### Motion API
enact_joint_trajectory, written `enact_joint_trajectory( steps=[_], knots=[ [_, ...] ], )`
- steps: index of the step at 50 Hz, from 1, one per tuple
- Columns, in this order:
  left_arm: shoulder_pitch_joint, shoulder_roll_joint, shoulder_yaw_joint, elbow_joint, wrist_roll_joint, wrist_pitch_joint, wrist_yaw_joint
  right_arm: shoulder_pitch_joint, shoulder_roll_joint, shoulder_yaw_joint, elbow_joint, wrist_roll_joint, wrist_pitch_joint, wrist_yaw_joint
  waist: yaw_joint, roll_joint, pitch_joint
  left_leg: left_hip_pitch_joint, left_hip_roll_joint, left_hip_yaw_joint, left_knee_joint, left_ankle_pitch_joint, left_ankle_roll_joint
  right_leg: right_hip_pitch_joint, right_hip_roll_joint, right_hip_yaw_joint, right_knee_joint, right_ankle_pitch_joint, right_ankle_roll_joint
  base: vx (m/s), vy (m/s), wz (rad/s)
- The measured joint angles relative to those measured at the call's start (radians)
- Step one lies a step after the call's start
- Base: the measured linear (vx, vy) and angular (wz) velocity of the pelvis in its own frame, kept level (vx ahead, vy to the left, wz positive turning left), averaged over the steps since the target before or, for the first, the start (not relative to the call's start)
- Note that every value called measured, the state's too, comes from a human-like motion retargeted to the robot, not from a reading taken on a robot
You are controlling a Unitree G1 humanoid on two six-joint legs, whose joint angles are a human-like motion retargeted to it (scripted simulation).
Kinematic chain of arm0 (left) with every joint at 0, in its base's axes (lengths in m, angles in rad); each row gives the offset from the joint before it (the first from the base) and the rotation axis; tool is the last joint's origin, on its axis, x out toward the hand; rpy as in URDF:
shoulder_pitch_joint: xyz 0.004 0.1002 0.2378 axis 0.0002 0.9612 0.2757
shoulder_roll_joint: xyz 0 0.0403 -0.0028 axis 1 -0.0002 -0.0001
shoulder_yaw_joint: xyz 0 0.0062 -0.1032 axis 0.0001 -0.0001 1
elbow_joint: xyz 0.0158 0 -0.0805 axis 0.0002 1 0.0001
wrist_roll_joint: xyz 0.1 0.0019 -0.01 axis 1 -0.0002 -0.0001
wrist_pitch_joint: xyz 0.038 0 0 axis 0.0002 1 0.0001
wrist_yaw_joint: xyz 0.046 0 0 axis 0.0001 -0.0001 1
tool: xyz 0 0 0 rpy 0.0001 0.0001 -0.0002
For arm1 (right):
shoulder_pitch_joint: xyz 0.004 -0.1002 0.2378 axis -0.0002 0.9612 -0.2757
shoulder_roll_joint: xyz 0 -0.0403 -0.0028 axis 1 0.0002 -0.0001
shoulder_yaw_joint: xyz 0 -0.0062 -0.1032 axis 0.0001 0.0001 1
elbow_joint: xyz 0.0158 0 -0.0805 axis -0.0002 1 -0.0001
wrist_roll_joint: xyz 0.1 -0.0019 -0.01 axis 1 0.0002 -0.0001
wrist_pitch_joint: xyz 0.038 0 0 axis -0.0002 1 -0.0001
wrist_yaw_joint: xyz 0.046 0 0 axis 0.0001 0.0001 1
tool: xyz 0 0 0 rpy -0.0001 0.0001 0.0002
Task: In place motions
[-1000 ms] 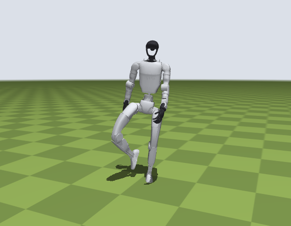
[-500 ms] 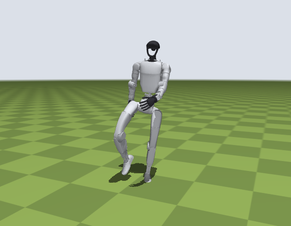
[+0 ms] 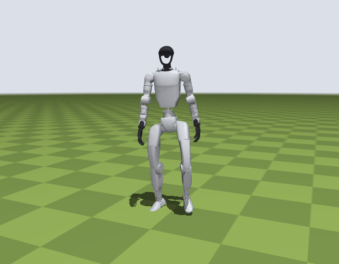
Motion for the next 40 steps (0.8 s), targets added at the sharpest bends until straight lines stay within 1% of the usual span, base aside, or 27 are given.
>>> enact_joint_trajectory(
  steps=[1, 2, 3, 5, 7, 8, 10, 12, 13, 15, 18, 19, 21, 23, 25, 27, 30, 32, 33, 35, 37, 38, 39, 40],
  knots=[
    [0.042, 0.016, 0.006, 0.02, 0.01, 0.004, 0.03, -0.049, 0.013, -0.014, -0.024, 0.085, 0.009, 0.021, 0.043, -0.012, 0.021, -0.097, -0.019, -0.062, 0.151, 0.009, 0.025, 0.002, 0.005, 0.022, 0.008, -0.001, -0.006, -0.13, -0.47, -1.09],
    [0.083, 0.03, 0.008, 0.045, 0.02, 0.012, 0.057, -0.101, 0.026, -0.037, -0.05, 0.163, 0.022, 0.038, 0.081, -0.02, 0.041, -0.189, -0.01, -0.102, 0.299, -0.007, 0.042, 0.006, 0.011, 0.039, 0.017, -0.002, -0.012, -0.02, -0.5, -0.93],
    [0.12, 0.042, 0.006, 0.078, 0.029, 0.027, 0.078, -0.158, 0.04, -0.077, -0.078, 0.227, 0.047, 0.046, 0.111, -0.021, 0.06, -0.27, 0.059, -0.097, 0.444, -0.07, 0.042, 0.013, 0.021, 0.045, 0.028, -0.003, -0.02, -0.02, -0.42, -0.81],
    [0.165, 0.062, 0.006, 0.149, 0.06, 0.057, 0.096, -0.3, 0.058, -0.173, -0.146, 0.297, 0.068, 0.03, 0.207, 0.005, 0.131, -0.428, 0.221, -0.107, 0.695, -0.168, 0.042, 0.039, 0.068, 0.07, 0.051, -0.014, -0.058, -0.14, -0.36, -1.05],
    [0.223, 0.076, 0.001, 0.195, 0.115, 0.077, 0.071, -0.452, 0.043, -0.202, -0.234, 0.31, 0.063, 0.062, 0.292, 0.006, 0.213, -0.599, 0.262, -0.074, 0.838, -0.203, 0.042, 0.063, 0.049, 0.108, 0.06, -0.016, -0.077, -0.26, -0.16, -0.92],
    [0.241, 0.081, -0.004, 0.205, 0.137, 0.084, 0.064, -0.504, 0.033, -0.2, -0.268, 0.302, 0.061, 0.083, 0.318, -0.007, 0.239, -0.659, 0.244, -0.034, 0.852, -0.194, 0.041, 0.061, 0.021, 0.121, 0.064, -0.015, -0.077, -0.21, 0.05, -0.5],
    [0.285, 0.09, -0.006, 0.225, 0.189, 0.103, 0.076, -0.604, -0.004, -0.167, -0.359, 0.259, 0.038, 0.137, 0.383, -0.047, 0.292, -0.791, 0.169, 0.071, 0.829, -0.166, 0.011, 0.036, -0.054, 0.159, 0.091, -0.024, -0.074, -0.14, 0.13, -0.38],
    [0.328, 0.099, 0.016, 0.236, 0.232, 0.124, 0.095, -0.681, -0.063, -0.1, -0.432, 0.173, -0.012, 0.126, 0.462, -0.089, 0.342, -0.892, 0.141, 0.167, 0.788, -0.168, -0.055, 0.001, -0.119, 0.2, 0.136, -0.042, -0.089, -0.03, -0.02, -0.49],
    [0.339, 0.1, 0.026, 0.236, 0.237, 0.132, 0.094, -0.709, -0.089, -0.073, -0.451, 0.135, -0.021, 0.078, 0.489, -0.103, 0.364, -0.924, 0.14, 0.204, 0.776, -0.169, -0.077, -0.015, -0.143, 0.213, 0.156, -0.05, -0.094, -0.01, -0.08, -0.35],
    [0.346, 0.099, 0.043, 0.236, 0.23, 0.141, 0.085, -0.755, -0.132, -0.029, -0.461, 0.106, -0.028, -0.028, 0.526, -0.119, 0.391, -0.966, 0.14, 0.246, 0.771, -0.168, -0.102, -0.042, -0.172, 0.234, 0.186, -0.06, -0.099, -0.03, -0.08, -0.21],
    [0.322, 0.07, 0.079, 0.236, 0.192, 0.132, 0.06, -0.808, -0.175, 0.022, -0.441, 0.158, -0.052, -0.185, 0.563, -0.113, 0.398, -0.977, 0.149, 0.271, 0.795, -0.15, -0.103, -0.066, -0.179, 0.237, 0.206, -0.068, -0.108, -0.07, -0.1, -0.05],
    [0.305, 0.061, 0.084, 0.233, 0.18, 0.124, 0.049, -0.817, -0.174, 0.022, -0.435, 0.176, -0.052, -0.201, 0.565, -0.108, 0.397, -0.963, 0.147, 0.27, 0.802, -0.144, -0.094, -0.065, -0.174, 0.233, 0.203, -0.07, -0.109, -0.09, -0.11, 0.19],
    [0.262, 0.047, 0.084, 0.22, 0.17, 0.11, 0.023, -0.82, -0.163, 0.008, -0.422, 0.199, -0.044, -0.178, 0.557, -0.097, 0.381, -0.924, 0.138, 0.25, 0.814, -0.139, -0.066, -0.06, -0.153, 0.215, 0.183, -0.072, -0.111, -0.08, -0.08, 0.5],
    [0.21, 0.032, 0.078, 0.191, 0.186, 0.108, -0.004, -0.784, -0.15, -0.006, -0.408, 0.19, -0.044, -0.109, 0.536, -0.085, 0.332, -0.853, 0.133, 0.198, 0.819, -0.143, -0.031, -0.059, -0.121, 0.183, 0.149, -0.071, -0.114, -0.07, -0.02, 0.79],
    [0.172, 0.02, 0.071, 0.149, 0.208, 0.108, -0.025, -0.726, -0.137, -0.015, -0.402, 0.142, -0.054, -0.066, 0.518, -0.079, 0.29, -0.762, 0.124, 0.148, 0.799, -0.145, -0.009, -0.059, -0.104, 0.159, 0.122, -0.068, -0.111, -0.04, 0.01, 0.62],
    [0.151, 0.014, 0.063, 0.101, 0.21, 0.103, -0.042, -0.671, -0.115, -0.025, -0.403, 0.089, -0.066, -0.066, 0.494, -0.077, 0.261, -0.66, 0.11, 0.114, 0.746, -0.149, 0.004, -0.048, -0.092, 0.137, 0.101, -0.068, -0.105, -0.01, 0.02, 0.49],
    [0.122, 0.012, 0.057, 0.021, 0.198, 0.072, -0.056, -0.568, -0.064, -0.045, -0.395, 0.012, -0.097, -0.075, 0.424, -0.068, 0.2, -0.441, 0.07, 0.065, 0.571, -0.162, 0.025, -0.012, -0.062, 0.09, 0.063, -0.071, -0.082, 0.08, 0.03, 0.75],
    [0.113, 0.017, 0.057, -0.011, 0.187, 0.056, -0.043, -0.504, -0.026, -0.056, -0.376, -0.005, -0.1, -0.062, 0.352, -0.058, 0.151, -0.285, 0.036, 0.035, 0.403, -0.164, 0.041, 0.024, -0.034, 0.049, 0.036, -0.075, -0.065, 0.16, 0.09, 1.06],
    [0.109, 0.021, 0.054, -0.024, 0.178, 0.052, -0.035, -0.473, -0.009, -0.058, -0.365, -0.007, -0.1, -0.048, 0.311, -0.054, 0.125, -0.207, 0.005, 0.015, 0.3, -0.154, 0.041, 0.04, -0.02, 0.032, 0.023, -0.076, -0.054, 0.19, 0.12, 1.14],
    [0.105, 0.029, 0.053, -0.04, 0.168, 0.046, -0.024, -0.413, 0.021, -0.053, -0.35, -0.001, -0.1, -0.009, 0.232, -0.046, 0.077, -0.058, -0.063, -0.039, 0.084, -0.127, 0.024, 0.068, 0.005, 0.008, -0.003, -0.076, -0.037, 0.22, 0.15, 1.15],
    [0.092, 0.034, 0.059, -0.042, 0.164, 0.042, -0.011, -0.353, 0.042, -0.03, -0.333, 0.013, -0.099, 0.022, 0.135, -0.026, 0.011, 0.096, -0.143, -0.151, -0.192, -0.062, -0.011, 0.08, 0.045, -0.02, -0.027, -0.071, -0.03, 0.23, 0.22, 1.21],
    [0.087, 0.036, 0.061, -0.039, 0.159, 0.042, -0.007, -0.334, 0.047, -0.016, -0.331, 0.015, -0.101, 0.024, 0.105, -0.018, -0.008, 0.147, -0.166, -0.192, -0.287, -0.018, -0.021, 0.083, 0.06, -0.029, -0.034, -0.071, -0.029, 0.16, 0.22, 0.98],
    [0.076, 0.039, 0.06, -0.034, 0.154, 0.043, -0.005, -0.314, 0.048, 0.0, -0.329, 0.013, -0.105, 0.025, 0.075, -0.003, -0.029, 0.203, -0.188, -0.252, -0.389, -0.05, -0.076, 0.085, 0.081, -0.038, -0.044, -0.071, -0.032, 0.1, 0.24, 0.86],
    [0.061, 0.043, 0.059, -0.028, 0.147, 0.046, -0.005, -0.295, 0.049, 0.018, -0.328, 0.009, -0.11, 0.028, 0.045, 0.014, -0.049, 0.263, -0.209, -0.321, -0.495, -0.12, -0.154, 0.086, 0.106, -0.047, -0.055, -0.072, -0.037, 0.08, 0.28, 0.81]
  ],
)
